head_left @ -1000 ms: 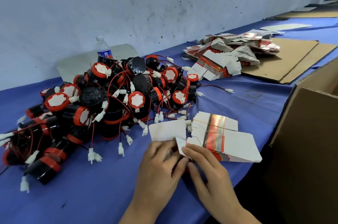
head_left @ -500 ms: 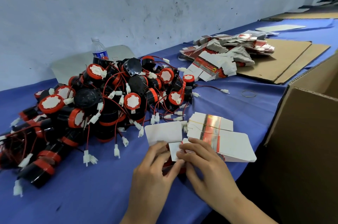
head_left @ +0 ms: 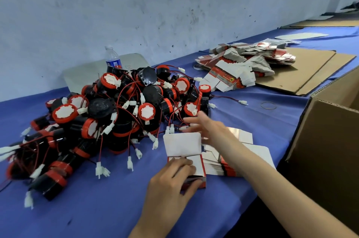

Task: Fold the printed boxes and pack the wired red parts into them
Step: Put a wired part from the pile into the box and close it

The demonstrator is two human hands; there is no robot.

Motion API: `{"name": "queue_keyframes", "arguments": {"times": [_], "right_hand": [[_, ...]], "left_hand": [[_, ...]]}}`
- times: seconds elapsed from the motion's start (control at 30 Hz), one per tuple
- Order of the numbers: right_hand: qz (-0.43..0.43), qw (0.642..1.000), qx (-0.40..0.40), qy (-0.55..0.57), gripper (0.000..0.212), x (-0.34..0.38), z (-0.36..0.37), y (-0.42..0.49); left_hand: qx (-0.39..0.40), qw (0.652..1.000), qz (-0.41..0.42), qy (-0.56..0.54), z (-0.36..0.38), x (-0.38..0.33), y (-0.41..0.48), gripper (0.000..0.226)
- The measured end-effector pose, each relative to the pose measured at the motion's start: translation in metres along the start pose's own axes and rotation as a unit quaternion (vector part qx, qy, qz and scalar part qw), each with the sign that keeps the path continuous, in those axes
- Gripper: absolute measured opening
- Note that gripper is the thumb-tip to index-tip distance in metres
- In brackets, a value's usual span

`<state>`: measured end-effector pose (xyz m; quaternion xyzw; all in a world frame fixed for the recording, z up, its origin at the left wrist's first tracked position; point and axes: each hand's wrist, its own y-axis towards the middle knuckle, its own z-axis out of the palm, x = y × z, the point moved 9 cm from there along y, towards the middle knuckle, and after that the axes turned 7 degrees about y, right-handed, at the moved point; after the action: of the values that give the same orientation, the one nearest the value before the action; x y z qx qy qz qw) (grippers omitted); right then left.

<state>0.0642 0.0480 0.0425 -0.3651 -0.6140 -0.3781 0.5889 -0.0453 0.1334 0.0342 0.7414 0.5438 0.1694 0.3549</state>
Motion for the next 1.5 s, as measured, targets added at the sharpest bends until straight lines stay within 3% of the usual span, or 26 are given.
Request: {"name": "queue_keyframes", "arguments": {"times": [0.13, 0.23, 0.33, 0.47, 0.6, 0.7, 0.8, 0.9, 1.1, 1.2, 1.33, 1.5], "right_hand": [[-0.021, 0.998, 0.038, -0.049, 0.039, -0.009, 0.022, 0.001], [-0.113, 0.983, 0.032, -0.143, 0.046, -0.004, 0.021, -0.006], [-0.179, 0.963, 0.023, -0.199, 0.025, 0.003, 0.022, -0.016], [-0.230, 0.947, 0.007, -0.223, 0.022, -0.003, 0.025, -0.034], [-0.222, 0.960, -0.010, -0.170, 0.022, -0.012, 0.023, -0.043], [-0.224, 0.966, -0.021, -0.128, 0.025, -0.013, 0.016, -0.047], [-0.233, 0.961, 0.010, -0.151, 0.025, -0.018, 0.024, -0.050], [-0.241, 0.954, 0.018, -0.176, 0.026, -0.025, 0.025, -0.050], [-0.245, 0.951, 0.034, -0.187, 0.025, -0.028, 0.028, -0.053], [-0.237, 0.945, 0.055, -0.217, 0.028, -0.027, 0.027, -0.053], [-0.231, 0.929, 0.094, -0.272, 0.029, -0.025, 0.031, -0.053], [-0.184, 0.921, 0.185, -0.289, 0.048, -0.029, 0.034, -0.054]], "left_hand": [[0.002, 1.000, -0.005, -0.007, 0.002, 0.002, -0.001, 0.023], [0.009, 1.000, -0.008, -0.005, 0.002, 0.003, -0.001, 0.021], [0.025, 1.000, -0.017, 0.000, 0.003, 0.004, 0.000, 0.024], [0.016, 0.999, -0.017, -0.027, 0.001, 0.003, -0.001, 0.020], [-0.025, 0.994, -0.063, -0.091, -0.004, 0.009, -0.004, 0.015], [-0.047, 0.995, -0.048, -0.070, -0.008, 0.003, -0.003, 0.027], [-0.047, 0.988, -0.096, -0.115, -0.014, 0.019, -0.004, 0.050], [-0.030, 0.983, -0.121, -0.137, -0.014, 0.032, -0.006, 0.058], [0.016, 0.977, -0.115, -0.179, -0.004, 0.037, -0.005, 0.023], [0.014, 0.940, -0.184, -0.287, 0.003, 0.052, -0.009, 0.011], [0.042, 0.900, -0.215, -0.377, 0.016, 0.059, -0.014, 0.006], [0.074, 0.896, -0.222, -0.377, 0.025, 0.059, -0.013, 0.006]]}}
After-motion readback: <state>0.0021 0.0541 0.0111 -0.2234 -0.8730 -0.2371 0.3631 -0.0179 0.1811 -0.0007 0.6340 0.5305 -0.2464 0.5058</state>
